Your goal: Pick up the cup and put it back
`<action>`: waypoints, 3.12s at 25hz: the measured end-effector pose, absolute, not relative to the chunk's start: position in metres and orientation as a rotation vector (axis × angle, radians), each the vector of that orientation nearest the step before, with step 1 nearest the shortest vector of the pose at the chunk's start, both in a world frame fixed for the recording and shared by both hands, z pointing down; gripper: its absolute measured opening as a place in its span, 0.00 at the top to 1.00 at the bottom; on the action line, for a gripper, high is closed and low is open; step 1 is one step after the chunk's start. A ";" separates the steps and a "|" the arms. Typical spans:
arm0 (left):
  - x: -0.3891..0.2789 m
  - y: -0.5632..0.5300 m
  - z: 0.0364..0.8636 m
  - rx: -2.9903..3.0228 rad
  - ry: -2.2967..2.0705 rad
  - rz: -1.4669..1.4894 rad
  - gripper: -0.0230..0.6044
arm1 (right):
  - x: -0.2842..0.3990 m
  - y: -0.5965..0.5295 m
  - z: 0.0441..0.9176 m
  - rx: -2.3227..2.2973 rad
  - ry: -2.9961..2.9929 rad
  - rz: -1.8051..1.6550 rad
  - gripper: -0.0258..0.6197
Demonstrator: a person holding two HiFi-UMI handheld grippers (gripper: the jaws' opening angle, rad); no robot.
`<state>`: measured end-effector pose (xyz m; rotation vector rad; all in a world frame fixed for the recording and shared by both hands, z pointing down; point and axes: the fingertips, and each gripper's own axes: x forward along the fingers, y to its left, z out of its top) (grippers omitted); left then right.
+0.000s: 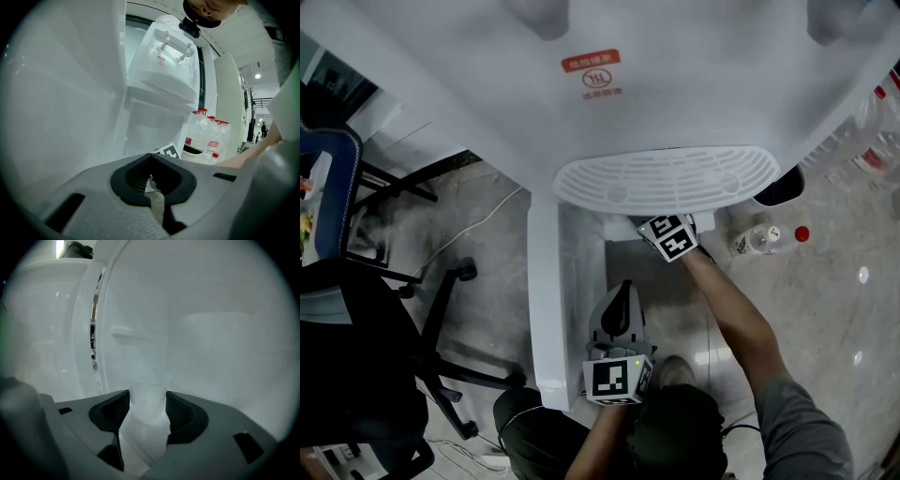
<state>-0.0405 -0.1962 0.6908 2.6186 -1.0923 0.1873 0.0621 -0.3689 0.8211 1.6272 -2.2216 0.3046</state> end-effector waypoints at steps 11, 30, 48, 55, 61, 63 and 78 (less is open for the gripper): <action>-0.038 -0.192 0.686 2.638 -1.019 0.150 0.95 | 0.075 -0.332 0.795 1.722 -2.165 0.283 0.60; -0.028 -0.161 0.672 2.780 -0.833 0.198 0.95 | 0.072 -0.167 0.715 2.036 -2.084 0.302 0.60; -0.036 -0.129 0.637 2.852 -0.759 0.112 0.95 | 0.058 -0.090 0.671 2.200 -2.005 0.351 0.60; -0.040 -0.130 0.634 2.849 -0.763 0.104 0.95 | 0.054 -0.090 0.668 2.183 -2.016 0.338 0.60; -0.043 -0.131 0.634 2.847 -0.784 0.096 0.95 | 0.048 -0.096 0.668 2.170 -2.033 0.327 0.60; -0.043 -0.131 0.636 2.841 -0.790 0.097 0.95 | 0.048 -0.098 0.669 2.162 -2.037 0.325 0.60; -0.031 -0.147 0.653 2.806 -0.849 0.126 0.95 | 0.068 -0.133 0.685 2.114 -2.073 0.281 0.60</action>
